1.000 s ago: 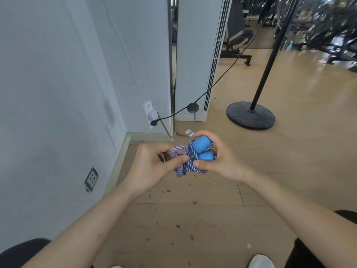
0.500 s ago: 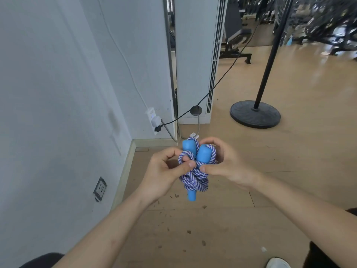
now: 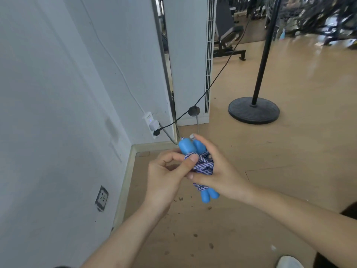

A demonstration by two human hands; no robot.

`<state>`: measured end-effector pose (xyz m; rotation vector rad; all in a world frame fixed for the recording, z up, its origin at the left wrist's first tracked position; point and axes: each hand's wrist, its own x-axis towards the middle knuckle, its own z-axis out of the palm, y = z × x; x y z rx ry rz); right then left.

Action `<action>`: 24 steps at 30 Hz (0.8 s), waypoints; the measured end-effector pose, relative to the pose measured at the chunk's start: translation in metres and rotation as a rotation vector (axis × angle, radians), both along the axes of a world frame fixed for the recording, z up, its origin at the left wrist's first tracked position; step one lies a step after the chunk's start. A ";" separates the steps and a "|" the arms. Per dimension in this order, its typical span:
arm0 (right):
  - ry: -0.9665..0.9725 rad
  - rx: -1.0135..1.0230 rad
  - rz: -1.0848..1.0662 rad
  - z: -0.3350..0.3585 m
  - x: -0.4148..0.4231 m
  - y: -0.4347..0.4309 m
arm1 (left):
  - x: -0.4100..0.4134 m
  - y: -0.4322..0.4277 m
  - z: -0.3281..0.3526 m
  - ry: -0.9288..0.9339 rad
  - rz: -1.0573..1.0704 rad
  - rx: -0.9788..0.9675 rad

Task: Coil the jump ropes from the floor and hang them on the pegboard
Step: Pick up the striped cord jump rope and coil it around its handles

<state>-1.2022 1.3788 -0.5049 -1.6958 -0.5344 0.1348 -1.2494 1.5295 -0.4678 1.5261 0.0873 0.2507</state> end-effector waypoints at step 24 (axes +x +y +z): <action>-0.280 -0.023 -0.092 0.001 -0.003 0.000 | 0.013 0.016 -0.008 0.269 -0.236 -0.389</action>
